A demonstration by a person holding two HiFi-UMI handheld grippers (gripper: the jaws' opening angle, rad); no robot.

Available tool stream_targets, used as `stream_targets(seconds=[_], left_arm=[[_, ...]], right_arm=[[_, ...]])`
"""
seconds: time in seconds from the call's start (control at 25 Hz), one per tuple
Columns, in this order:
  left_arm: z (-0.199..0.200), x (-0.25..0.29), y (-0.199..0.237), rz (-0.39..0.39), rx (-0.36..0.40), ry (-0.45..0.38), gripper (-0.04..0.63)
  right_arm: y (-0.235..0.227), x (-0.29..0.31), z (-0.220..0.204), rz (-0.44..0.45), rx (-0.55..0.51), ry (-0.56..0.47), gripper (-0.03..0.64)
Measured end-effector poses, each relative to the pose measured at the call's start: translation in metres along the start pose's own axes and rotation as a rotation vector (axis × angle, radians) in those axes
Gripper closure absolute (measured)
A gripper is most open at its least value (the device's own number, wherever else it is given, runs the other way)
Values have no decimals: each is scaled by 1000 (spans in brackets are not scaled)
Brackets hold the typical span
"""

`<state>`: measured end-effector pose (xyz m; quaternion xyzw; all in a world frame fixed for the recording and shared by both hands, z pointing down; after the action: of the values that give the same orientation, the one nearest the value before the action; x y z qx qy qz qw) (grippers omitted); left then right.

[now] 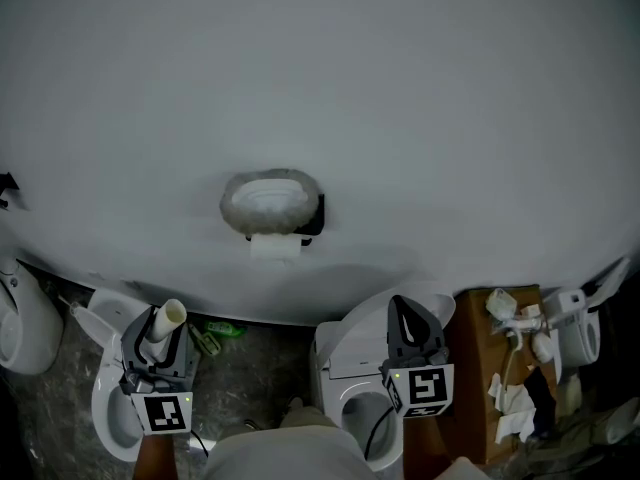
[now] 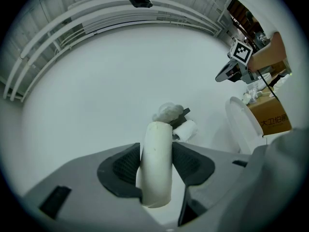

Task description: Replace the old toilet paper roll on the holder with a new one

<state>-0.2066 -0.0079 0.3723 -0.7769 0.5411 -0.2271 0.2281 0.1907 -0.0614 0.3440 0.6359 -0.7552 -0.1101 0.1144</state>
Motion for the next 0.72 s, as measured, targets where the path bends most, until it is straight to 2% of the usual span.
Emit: stream_targets(seconds=[0.52, 0.72], left_arm=[[-2, -22, 9, 39, -34, 31, 390], [3, -25, 12, 15, 2, 22, 390]], right_arm=[[-9, -27, 7, -34, 36, 11, 618], [2, -26, 14, -20, 41, -3, 618]])
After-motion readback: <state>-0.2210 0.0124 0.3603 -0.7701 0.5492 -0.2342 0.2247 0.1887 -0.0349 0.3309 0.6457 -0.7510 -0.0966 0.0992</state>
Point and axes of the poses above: the fingertips, and each gripper's own axes: x forward along the fingers, y to its left, z out of its top, the point moved 10 cm from there along -x, backward along the fingers, and after that the axes turned 9 degrees about -z, right-handed, at the moved point
